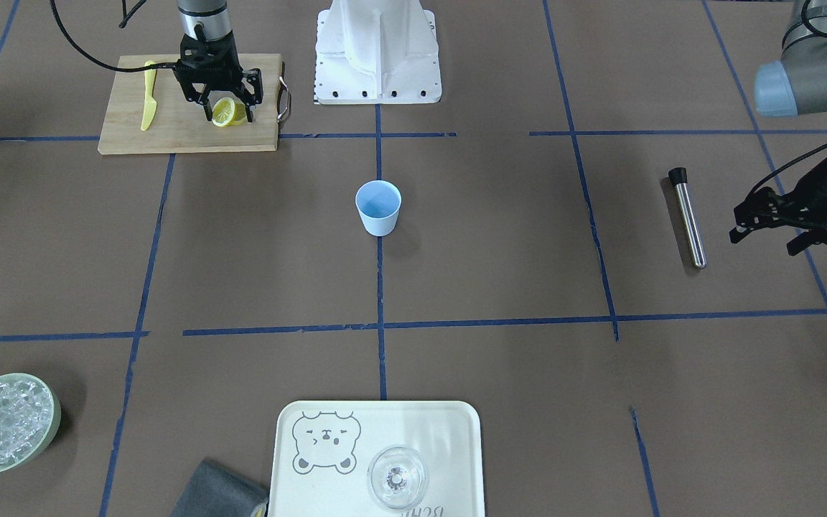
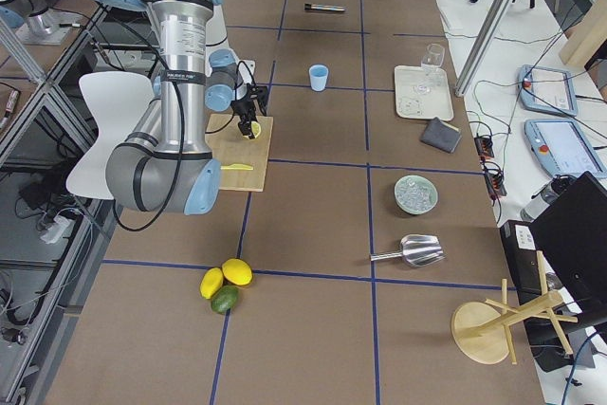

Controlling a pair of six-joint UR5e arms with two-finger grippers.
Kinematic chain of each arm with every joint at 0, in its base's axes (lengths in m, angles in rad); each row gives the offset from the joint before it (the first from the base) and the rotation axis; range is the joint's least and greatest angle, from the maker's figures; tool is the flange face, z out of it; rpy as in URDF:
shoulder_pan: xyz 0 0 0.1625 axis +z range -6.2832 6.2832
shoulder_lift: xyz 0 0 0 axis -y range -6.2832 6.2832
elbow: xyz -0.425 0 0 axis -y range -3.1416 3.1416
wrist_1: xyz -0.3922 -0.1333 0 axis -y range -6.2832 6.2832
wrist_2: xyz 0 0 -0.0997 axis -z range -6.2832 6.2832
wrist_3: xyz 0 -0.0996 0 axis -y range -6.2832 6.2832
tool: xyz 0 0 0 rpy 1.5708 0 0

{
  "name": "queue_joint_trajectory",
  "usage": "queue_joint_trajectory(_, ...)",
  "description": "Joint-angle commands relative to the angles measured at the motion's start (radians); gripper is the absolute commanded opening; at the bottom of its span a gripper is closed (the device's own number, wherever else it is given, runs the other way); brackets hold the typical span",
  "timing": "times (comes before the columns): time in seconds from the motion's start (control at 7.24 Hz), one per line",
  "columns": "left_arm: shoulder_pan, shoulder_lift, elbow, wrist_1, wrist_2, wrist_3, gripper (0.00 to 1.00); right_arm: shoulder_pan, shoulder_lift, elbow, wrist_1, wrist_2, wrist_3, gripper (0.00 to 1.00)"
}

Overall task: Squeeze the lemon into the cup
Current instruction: 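Close the right gripper on the lemon slice and pinch it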

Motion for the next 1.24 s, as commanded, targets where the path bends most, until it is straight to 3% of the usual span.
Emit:
queue_joint_trajectory(0.0,0.0,0.0,0.0,0.0,0.0,0.0,1.0,0.0,0.001,0.006,0.0,-0.002,0.0,0.57)
queue_joint_trajectory(0.41,0.0,0.0,-0.002,0.0,-0.002,-0.006,1.0,0.002,0.001,0.007,0.0,-0.005,0.002,0.54)
queue_joint_trajectory(0.83,0.0,-0.002,-0.009,-0.002,-0.002,-0.016,1.0,0.008,0.0,0.009,0.0,-0.003,0.002,0.3)
queue_joint_trajectory(1.1,0.0,0.0,-0.025,-0.002,-0.003,-0.033,1.0,0.011,-0.003,0.011,0.0,-0.008,0.002,0.21)
